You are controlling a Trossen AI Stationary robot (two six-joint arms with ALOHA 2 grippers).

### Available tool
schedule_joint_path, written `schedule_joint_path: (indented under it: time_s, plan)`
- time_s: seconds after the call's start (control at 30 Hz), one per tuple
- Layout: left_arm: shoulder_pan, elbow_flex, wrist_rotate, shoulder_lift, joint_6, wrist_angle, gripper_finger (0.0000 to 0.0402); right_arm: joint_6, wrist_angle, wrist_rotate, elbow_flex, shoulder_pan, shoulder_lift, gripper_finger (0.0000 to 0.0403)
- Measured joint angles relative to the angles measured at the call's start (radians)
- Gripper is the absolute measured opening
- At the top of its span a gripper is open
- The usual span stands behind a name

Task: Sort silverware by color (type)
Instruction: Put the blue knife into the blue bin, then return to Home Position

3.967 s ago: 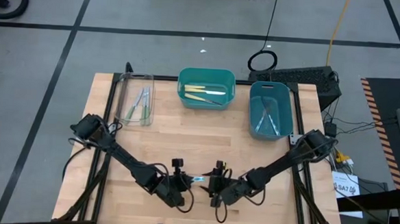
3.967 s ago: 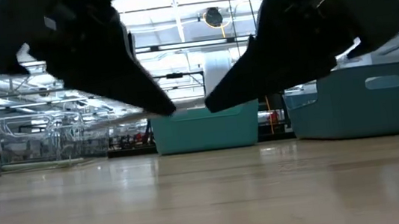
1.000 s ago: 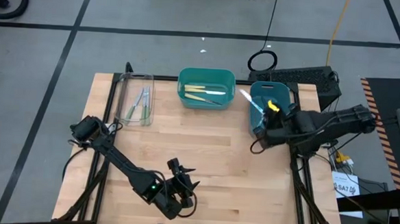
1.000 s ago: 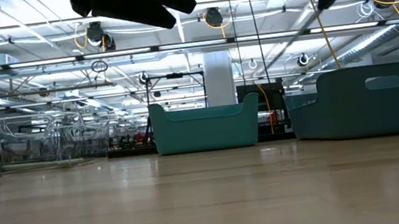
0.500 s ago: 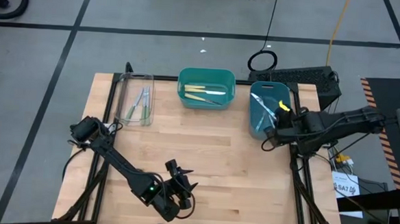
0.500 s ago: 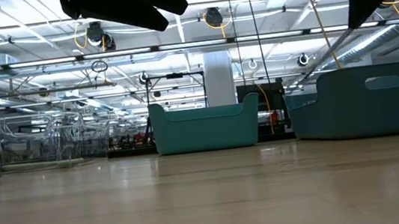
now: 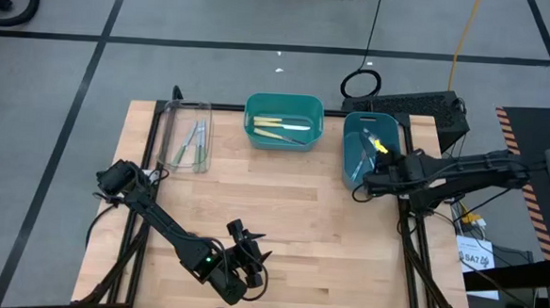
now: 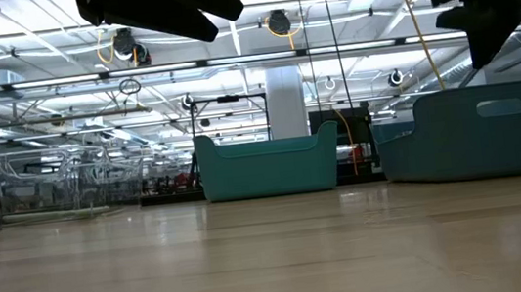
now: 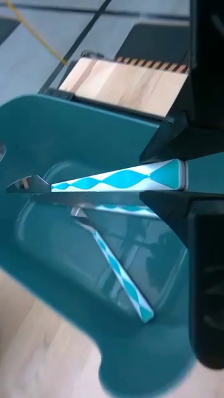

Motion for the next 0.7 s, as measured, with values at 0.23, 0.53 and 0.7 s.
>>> schedule_joint_path:
  time_s: [0.23,0.53,0.7]
  plan:
    - [0.007,0.0,0.0,0.0,0.0,0.0,0.0241,-0.001,0.0,0.0,-0.037,-0.048,0.052,0.0074]
    - [0.007,0.0,0.0,0.0,0.001,0.0,0.0241,-0.006,0.0,-0.05,-0.048,-0.054,0.098,0.0088]
    - [0.007,0.0,0.0,0.0,0.001,-0.001,0.0241,-0.007,0.002,-0.049,-0.048,-0.053,0.098,0.0089]
